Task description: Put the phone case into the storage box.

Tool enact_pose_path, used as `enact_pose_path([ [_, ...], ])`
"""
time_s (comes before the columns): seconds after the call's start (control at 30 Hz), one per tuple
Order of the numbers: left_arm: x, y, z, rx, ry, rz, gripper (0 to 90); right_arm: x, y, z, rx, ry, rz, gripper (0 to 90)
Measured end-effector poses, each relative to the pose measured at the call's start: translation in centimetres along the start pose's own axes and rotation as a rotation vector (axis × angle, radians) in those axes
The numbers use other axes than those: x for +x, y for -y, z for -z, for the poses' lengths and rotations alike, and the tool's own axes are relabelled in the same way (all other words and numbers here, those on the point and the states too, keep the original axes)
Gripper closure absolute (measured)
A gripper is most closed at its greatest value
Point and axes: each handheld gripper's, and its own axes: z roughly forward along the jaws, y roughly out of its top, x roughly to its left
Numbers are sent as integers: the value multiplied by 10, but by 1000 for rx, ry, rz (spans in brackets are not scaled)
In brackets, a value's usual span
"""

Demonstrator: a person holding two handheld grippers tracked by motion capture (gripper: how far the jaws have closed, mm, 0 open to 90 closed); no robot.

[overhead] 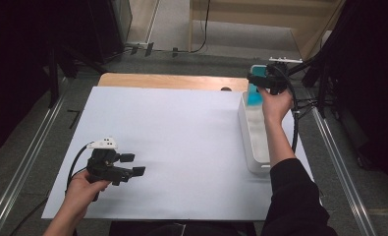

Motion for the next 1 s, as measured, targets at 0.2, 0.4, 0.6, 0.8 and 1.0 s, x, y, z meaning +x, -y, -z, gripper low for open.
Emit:
enact_pose_path([
  [0.2, 0, 0, 0, -5, -8, 2, 258, -5, 7, -5, 15, 8, -9, 151],
  [0.4, 0, 0, -1, 0, -2, -4, 258, -4, 11, -9, 22, 8, -7, 151],
  [0.6, 0, 0, -1, 1, -9, -1, 258, -5, 17, -13, 32, -1, -17, 150],
  [0.8, -1, 0, -2, 1, -10, -4, 258, -1, 20, -15, 36, 1, 11, 150],
  [1.0, -1, 0, -2, 2, -5, -6, 259, 0, 25, -19, 44, 8, 24, 150],
])
